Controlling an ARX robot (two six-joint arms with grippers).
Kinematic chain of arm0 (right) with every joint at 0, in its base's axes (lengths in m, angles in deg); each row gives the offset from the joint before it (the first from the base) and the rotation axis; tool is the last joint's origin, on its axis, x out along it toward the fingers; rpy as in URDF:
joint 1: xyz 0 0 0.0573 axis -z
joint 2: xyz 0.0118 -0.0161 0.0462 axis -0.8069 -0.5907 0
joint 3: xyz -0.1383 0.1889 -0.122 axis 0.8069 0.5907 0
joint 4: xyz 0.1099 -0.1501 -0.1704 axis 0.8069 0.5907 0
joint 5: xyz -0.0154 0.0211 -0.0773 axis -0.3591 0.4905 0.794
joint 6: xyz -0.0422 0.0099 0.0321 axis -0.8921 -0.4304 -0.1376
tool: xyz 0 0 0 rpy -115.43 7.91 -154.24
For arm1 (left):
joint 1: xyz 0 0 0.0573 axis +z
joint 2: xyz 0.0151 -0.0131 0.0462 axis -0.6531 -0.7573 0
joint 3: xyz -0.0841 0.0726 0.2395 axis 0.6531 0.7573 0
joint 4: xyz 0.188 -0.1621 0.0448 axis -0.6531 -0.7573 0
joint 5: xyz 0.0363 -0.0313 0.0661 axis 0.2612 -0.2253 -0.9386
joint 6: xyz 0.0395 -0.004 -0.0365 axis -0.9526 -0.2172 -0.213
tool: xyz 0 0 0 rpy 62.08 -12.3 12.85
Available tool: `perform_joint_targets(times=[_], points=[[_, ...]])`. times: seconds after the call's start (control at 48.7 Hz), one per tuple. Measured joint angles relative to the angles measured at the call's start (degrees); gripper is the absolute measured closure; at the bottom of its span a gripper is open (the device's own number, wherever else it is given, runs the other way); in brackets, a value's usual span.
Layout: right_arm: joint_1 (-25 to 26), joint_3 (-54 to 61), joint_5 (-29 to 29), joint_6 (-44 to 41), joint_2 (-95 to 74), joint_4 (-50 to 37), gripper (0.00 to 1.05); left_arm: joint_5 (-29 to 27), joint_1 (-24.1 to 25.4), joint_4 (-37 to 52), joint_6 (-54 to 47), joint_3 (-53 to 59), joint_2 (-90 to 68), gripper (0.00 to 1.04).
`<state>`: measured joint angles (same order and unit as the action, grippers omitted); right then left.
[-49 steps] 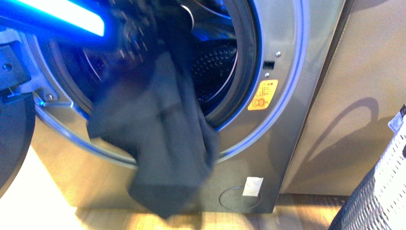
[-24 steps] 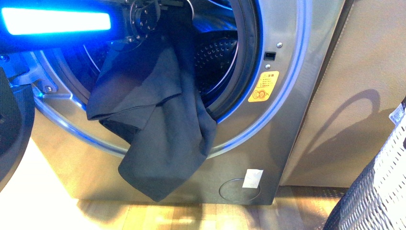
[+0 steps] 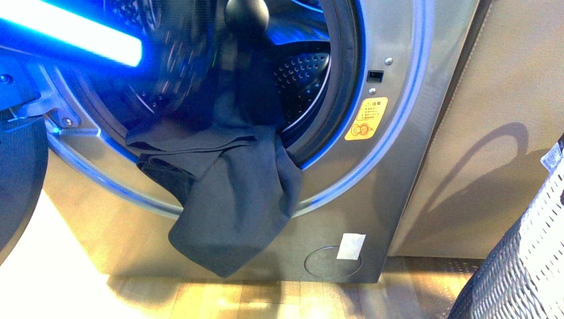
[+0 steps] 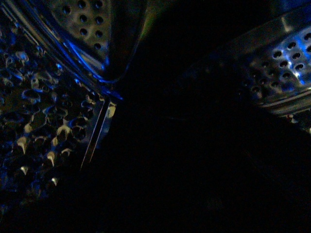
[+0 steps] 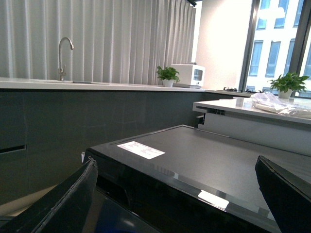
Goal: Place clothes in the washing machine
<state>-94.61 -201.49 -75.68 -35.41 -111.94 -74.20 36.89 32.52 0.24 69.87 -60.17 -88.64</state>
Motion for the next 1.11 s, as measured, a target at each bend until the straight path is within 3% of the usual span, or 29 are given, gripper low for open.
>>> perform_joint_targets(times=[0.103,0.657,0.78,1.108], points=[[0.0,0.0,0.0,0.0,0.0,0.0,0.08,2.7,0.1,2.7,1.3,9.3,5.9,0.05],[0.0,0.0,0.0,0.0,0.0,0.0,0.08,15.4,0.8,19.3,5.1,63.4,44.1,0.06],[0.0,0.0,0.0,0.0,0.0,0.0,0.08,20.4,2.1,21.6,6.6,75.2,58.1,0.06],[0.0,0.0,0.0,0.0,0.0,0.0,0.08,28.9,4.4,18.0,11.6,95.6,91.9,0.06]])
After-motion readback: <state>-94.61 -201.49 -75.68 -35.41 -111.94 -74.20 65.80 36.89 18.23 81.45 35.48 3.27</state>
